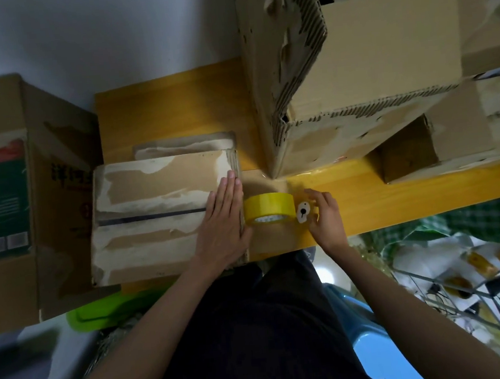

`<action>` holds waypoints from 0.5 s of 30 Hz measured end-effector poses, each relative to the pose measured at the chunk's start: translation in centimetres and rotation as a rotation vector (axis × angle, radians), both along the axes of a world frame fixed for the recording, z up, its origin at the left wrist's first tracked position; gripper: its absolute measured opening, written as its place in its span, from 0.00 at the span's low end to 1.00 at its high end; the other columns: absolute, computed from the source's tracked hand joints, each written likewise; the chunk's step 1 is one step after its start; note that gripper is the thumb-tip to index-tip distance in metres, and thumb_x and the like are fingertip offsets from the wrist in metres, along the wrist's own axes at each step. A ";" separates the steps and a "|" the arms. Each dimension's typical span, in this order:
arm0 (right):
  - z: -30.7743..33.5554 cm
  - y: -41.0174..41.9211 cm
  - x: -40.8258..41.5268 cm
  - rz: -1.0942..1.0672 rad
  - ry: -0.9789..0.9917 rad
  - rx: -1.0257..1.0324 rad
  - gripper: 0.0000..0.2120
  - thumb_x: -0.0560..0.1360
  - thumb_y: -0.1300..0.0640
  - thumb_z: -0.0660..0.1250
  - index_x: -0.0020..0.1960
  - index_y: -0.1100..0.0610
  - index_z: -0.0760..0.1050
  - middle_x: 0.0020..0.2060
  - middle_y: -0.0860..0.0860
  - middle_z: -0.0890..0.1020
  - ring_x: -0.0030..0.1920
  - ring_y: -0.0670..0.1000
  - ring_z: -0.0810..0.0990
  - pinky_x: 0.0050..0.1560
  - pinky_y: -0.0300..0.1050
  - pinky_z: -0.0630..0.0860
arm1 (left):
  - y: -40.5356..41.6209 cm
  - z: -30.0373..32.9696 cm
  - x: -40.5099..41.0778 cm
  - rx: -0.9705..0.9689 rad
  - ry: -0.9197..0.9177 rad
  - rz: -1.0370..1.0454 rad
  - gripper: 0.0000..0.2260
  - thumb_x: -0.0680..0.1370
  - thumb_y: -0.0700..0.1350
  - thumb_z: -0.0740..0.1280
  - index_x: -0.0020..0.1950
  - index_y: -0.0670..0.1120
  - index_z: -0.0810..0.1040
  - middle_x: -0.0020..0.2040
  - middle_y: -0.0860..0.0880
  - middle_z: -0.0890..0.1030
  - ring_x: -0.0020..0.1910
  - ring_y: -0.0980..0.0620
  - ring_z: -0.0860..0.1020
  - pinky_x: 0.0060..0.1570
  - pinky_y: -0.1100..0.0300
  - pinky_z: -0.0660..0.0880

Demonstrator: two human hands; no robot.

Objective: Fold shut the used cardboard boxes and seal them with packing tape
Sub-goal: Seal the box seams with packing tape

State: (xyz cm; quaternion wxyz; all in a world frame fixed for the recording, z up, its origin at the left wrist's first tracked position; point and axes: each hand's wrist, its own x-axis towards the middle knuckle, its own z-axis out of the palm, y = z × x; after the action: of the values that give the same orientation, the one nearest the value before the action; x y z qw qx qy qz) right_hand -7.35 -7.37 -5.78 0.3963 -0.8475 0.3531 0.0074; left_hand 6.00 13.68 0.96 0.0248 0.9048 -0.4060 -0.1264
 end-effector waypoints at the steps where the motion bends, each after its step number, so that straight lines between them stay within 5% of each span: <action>1: -0.5 -0.3 0.0 -0.007 0.059 -0.027 0.29 0.74 0.71 0.62 0.72 0.56 0.71 0.64 0.59 0.72 0.63 0.63 0.71 0.62 0.55 0.73 | 0.0 0.0 0.0 0.004 0.000 -0.001 0.40 0.78 0.54 0.59 0.82 0.41 0.40 0.82 0.43 0.40 0.81 0.47 0.39 0.79 0.45 0.50; 9: -2.9 -0.2 1.9 0.143 0.308 -0.032 0.27 0.77 0.66 0.68 0.74 0.52 0.69 0.67 0.59 0.63 0.62 0.66 0.73 0.59 0.59 0.76 | 0.2 0.6 1.2 -0.010 -0.002 -0.162 0.42 0.77 0.57 0.62 0.82 0.42 0.42 0.82 0.44 0.41 0.81 0.47 0.40 0.79 0.44 0.49; 12: -3.2 -0.3 2.4 0.093 0.285 -0.021 0.17 0.76 0.69 0.67 0.63 0.61 0.70 0.62 0.61 0.68 0.53 0.68 0.77 0.49 0.58 0.75 | -0.5 0.6 2.6 0.027 0.035 -0.295 0.44 0.76 0.59 0.63 0.82 0.43 0.44 0.83 0.45 0.44 0.81 0.49 0.40 0.80 0.46 0.47; 15: -3.2 -0.3 2.1 -0.049 0.233 0.021 0.07 0.77 0.68 0.64 0.52 0.59 0.70 0.51 0.61 0.78 0.49 0.65 0.78 0.41 0.53 0.71 | -1.9 0.6 4.0 0.117 0.102 -0.475 0.45 0.75 0.62 0.65 0.83 0.45 0.46 0.83 0.47 0.48 0.81 0.51 0.46 0.80 0.53 0.44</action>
State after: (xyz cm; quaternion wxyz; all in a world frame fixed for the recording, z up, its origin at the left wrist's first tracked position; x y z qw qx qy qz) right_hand -5.29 -7.62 -8.95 0.3614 -0.8278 0.4174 0.0999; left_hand 10.00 11.75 1.60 -0.0375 0.7764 -0.5972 -0.1976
